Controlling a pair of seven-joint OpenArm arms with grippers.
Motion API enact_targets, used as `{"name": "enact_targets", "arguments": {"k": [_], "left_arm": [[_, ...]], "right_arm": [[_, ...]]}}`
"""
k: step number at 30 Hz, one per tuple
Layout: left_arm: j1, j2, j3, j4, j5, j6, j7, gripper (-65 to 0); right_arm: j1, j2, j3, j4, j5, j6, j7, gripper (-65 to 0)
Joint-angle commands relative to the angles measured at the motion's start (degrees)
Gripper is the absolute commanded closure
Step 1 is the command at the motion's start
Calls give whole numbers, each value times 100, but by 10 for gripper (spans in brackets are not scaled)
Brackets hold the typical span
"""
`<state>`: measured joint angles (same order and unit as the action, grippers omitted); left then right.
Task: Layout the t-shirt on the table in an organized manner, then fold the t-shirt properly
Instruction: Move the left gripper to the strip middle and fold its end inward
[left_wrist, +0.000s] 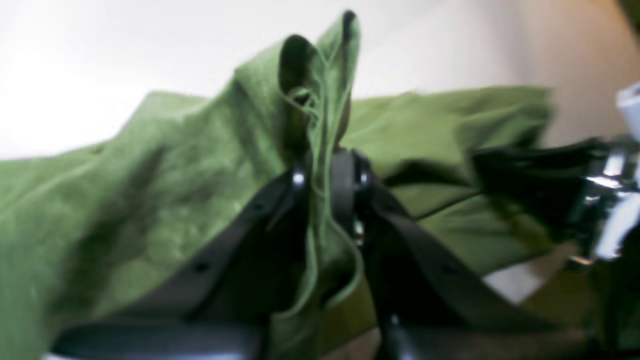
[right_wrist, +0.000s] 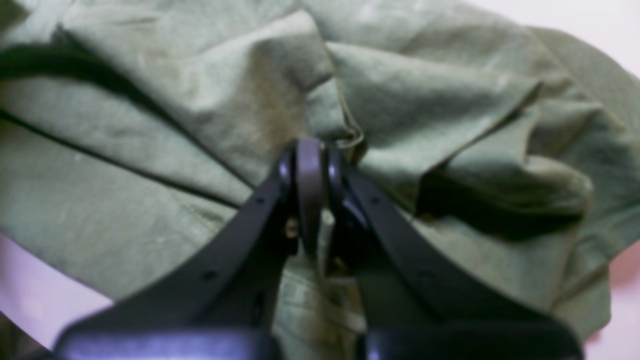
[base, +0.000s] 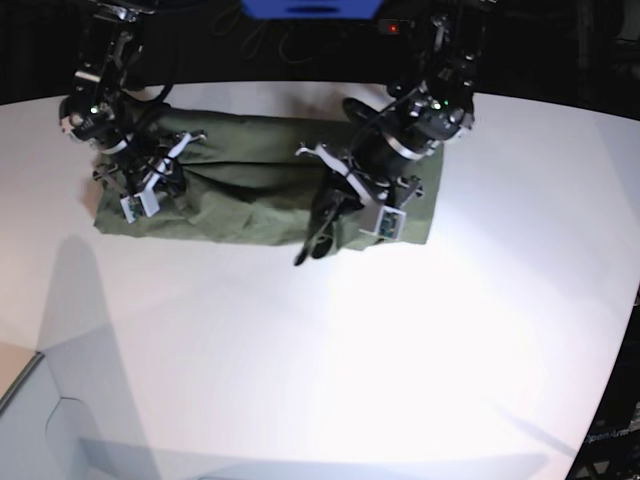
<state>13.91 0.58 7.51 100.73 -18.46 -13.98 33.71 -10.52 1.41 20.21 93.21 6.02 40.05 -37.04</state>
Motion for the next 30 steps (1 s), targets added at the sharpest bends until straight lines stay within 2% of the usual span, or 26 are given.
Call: {"name": "enact_targets", "arguments": {"k": [1,21,23,30], "left_arm": [[-24,8,10,6,-49,-48,-35,-2],[-631,78,27,-671,-49,-48,-44,-11],[-692,78,27,-715,-49,-48,-44,-50],[-701,166,27,-644,-101,-48,-44,-273]], "right_arm": [[19,48,14,90,79,-5,95,0],[2,57,14,90,79,-5,86,0],[2,57,14,90,79,-5,86,0],[2,66,14,90,79,-5,86,0]]}}
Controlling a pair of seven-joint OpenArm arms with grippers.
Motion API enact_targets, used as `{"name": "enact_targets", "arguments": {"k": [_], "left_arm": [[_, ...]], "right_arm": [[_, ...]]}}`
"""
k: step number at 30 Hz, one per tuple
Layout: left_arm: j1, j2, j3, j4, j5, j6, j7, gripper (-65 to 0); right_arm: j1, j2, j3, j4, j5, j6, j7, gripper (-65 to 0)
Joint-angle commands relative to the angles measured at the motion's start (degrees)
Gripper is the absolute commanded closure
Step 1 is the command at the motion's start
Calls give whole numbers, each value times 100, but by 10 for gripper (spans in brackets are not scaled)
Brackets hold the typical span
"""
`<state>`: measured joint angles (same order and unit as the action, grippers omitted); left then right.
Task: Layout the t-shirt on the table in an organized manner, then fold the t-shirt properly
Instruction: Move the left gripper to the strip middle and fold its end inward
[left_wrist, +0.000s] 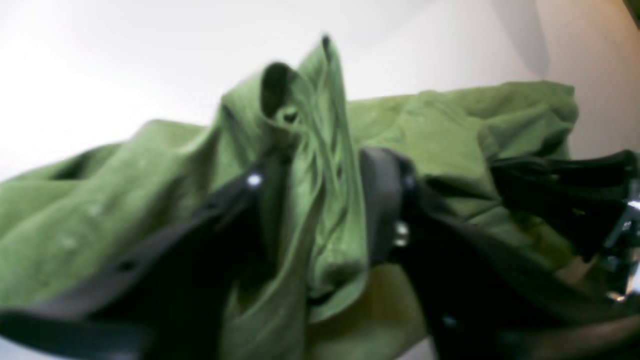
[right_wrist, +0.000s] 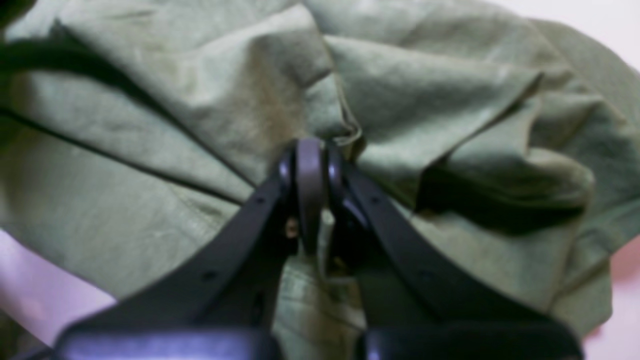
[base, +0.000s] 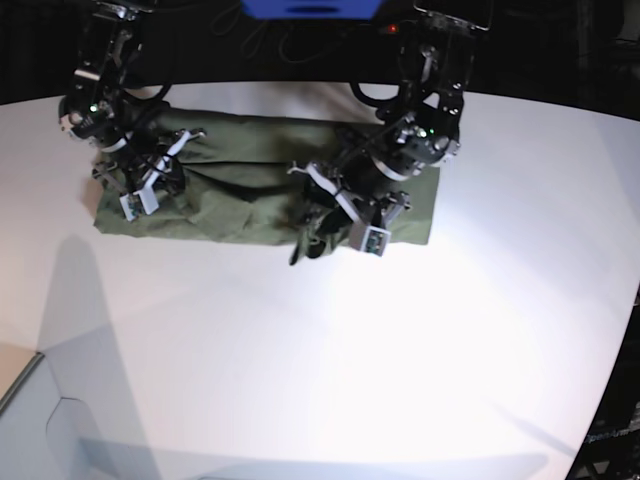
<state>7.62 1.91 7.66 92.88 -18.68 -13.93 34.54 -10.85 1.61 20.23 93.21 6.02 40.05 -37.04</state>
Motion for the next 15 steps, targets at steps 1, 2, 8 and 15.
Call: {"name": "enact_targets", "arguments": {"k": [1,2,8,15], "left_arm": [[-72,42,12,140,-88,-70,-127,-297],[-63,68,12,149,-88,-88,-127,-310],[-1,103,-6,756,-598,-106,-109,-313],[210,-266,-665,1090,-677,-70,-83,-311]], "right_arm": [[35,46,12,99,79,-5,86,0],[35,46,12,99,79,-5,86,0],[61,55,12,99,79,-5,86,0],[105,55,12,116,79,-5,86,0]]}}
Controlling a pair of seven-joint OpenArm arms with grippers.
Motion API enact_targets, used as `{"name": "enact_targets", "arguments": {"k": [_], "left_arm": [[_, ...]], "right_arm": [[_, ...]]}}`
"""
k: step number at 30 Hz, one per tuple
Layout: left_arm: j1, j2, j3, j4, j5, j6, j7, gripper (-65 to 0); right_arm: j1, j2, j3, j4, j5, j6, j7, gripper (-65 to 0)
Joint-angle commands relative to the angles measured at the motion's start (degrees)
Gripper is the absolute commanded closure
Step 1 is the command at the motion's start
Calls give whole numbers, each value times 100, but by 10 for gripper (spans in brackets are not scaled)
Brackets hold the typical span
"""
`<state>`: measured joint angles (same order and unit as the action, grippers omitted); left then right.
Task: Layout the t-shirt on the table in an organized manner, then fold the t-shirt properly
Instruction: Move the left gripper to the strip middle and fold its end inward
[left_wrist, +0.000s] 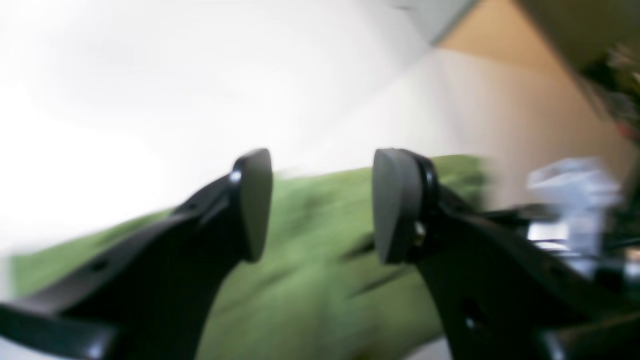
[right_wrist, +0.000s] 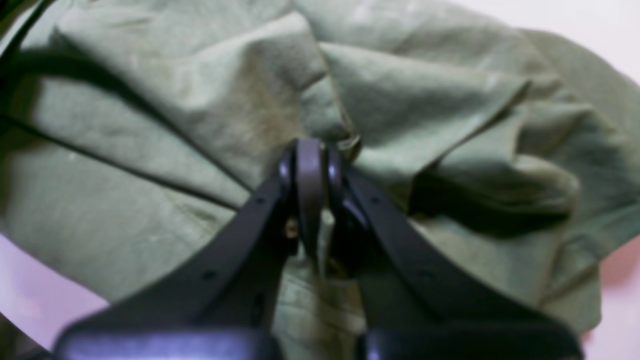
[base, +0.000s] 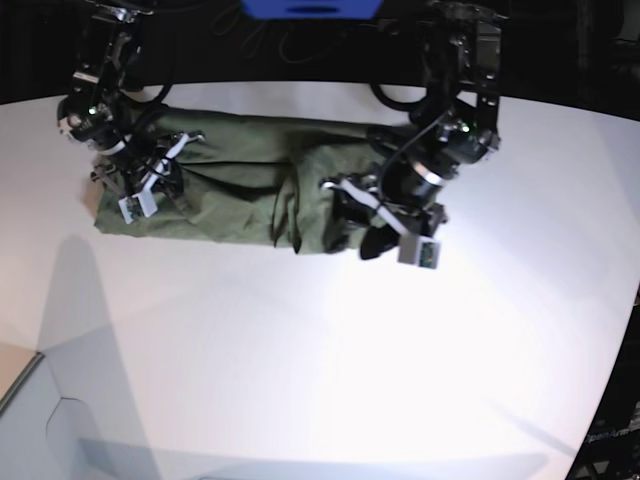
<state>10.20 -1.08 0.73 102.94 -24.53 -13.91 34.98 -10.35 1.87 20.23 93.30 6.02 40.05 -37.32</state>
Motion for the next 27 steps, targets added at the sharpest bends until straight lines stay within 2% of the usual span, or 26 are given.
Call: {"name": "enact_targets", "arguments": {"k": [1,3,5,6,8,12,15,20,24,27], "left_arm": [[-13,-54,-78,41,-83,-73,-118,-310],[84,-274,-218,-162,-100,-73,-127,-308],[119,-459,-289,-399,-109,-90,-171,-262],[119,-529,-333,-505,-109,-99,-171,-236],[66,-582,-412,-751,-118,-99,-171,-190],[-198,-564,-464,-1419,-118,-108,-171,-186],[-338,-556,-429,-1779,-118,-108,-171,-186],[-382,-485,-447,-1946,-118,-108,-180,-186],[-400,-485,-420,-1885,-118,-108,-180,-186],[-400,-485,-420,-1885,-118,-108,-180,-186]], "right_arm": [[55,29,12,108,79,-5,114,0],[55,29,21,125,79,-5,114,0],[55,29,39,125,79,-5,114,-9],[55,29,39,125,79,-5,114,-35],[55,29,47,196,79,-5,114,-120],[-24,2,65,644,88,-5,106,-294],[-112,-7,144,1092,106,-5,-140,-369],[134,-235,962,1286,106,-5,-729,-400],[565,-262,1507,697,88,-5,-1160,-405],[820,-244,1911,213,88,-5,-1248,-435]]}}
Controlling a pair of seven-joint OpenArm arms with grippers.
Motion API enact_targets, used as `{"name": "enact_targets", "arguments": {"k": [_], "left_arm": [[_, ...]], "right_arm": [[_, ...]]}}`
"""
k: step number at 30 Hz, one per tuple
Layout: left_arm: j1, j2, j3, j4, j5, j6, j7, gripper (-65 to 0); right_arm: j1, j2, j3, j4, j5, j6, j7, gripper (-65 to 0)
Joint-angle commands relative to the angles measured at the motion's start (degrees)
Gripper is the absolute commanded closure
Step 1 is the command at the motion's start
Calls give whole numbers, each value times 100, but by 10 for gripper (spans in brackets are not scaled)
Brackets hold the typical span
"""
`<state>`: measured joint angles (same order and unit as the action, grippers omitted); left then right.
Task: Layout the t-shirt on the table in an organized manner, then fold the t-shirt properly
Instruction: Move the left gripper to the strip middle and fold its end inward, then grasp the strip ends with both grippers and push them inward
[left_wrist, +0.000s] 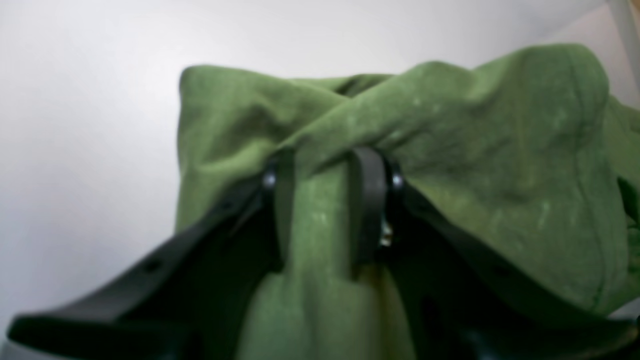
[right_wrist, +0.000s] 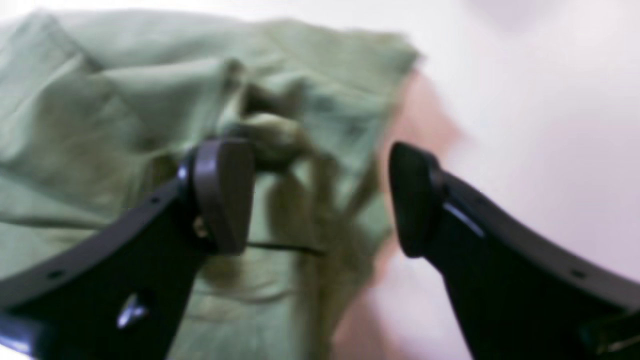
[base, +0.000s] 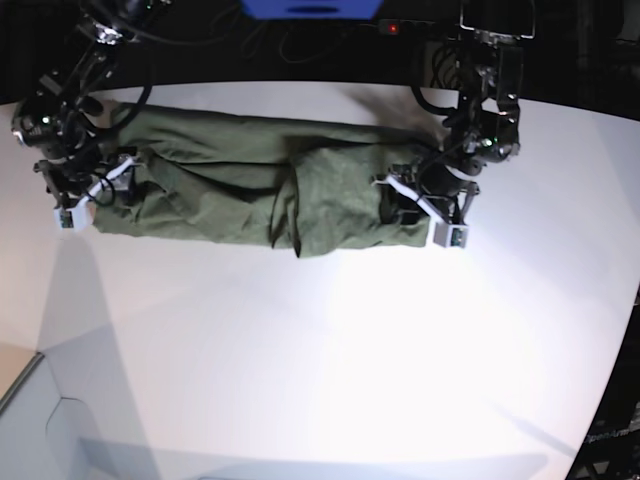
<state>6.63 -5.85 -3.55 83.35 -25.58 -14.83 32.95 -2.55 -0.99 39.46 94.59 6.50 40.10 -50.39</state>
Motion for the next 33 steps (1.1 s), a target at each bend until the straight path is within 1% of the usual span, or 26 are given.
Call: {"name": "enact_targets", "arguments": {"k": [1,4,8,11,12,14,18,21,24,25,28,33], "left_arm": [[-44,-9,8,74,-13,-16,24,-186],[-35,-9,8,74,-13,-16,24,-186],[-26,-9,8,74,-13,-16,24,-186],[-35,-9,8,74,-13,-16,24,-186],[-35,0,8,74,-13,-16,24,-186],[-44,0,8,74,-13,-16,24,-186],[-44,0,8,74,-13,-16,24,-186],[-44,0,8,74,-13,-16,24,-186],[-44,0,8,74,-13,-16,24,-186],[-44,0,8,74,-13,-16,24,-186],[-44,0,8,74,-13,-16,24,-186],[-44,0,8,74,-13,-16,24,-186]], "right_arm": [[83,60,76,-65,40,-10,68,-442],[145,174,225,-408,40,-10,68,-443],[136,174,234,-619,40,-10,68,-443],[48,121,208,-610,66,-10,59,-443],[4,42,199,-593,66,-10,59,-440],[-22,-54,199,-487,75,-10,59,-428],[-31,-134,199,-303,75,-10,59,-390],[-22,-134,199,-197,75,-10,50,-364],[4,-134,199,-206,75,-10,-178,-348],[22,-134,199,-206,75,-10,-302,-335],[39,-134,190,-206,75,-10,-592,-261],[92,-142,32,-206,75,-10,-917,-80]]}}
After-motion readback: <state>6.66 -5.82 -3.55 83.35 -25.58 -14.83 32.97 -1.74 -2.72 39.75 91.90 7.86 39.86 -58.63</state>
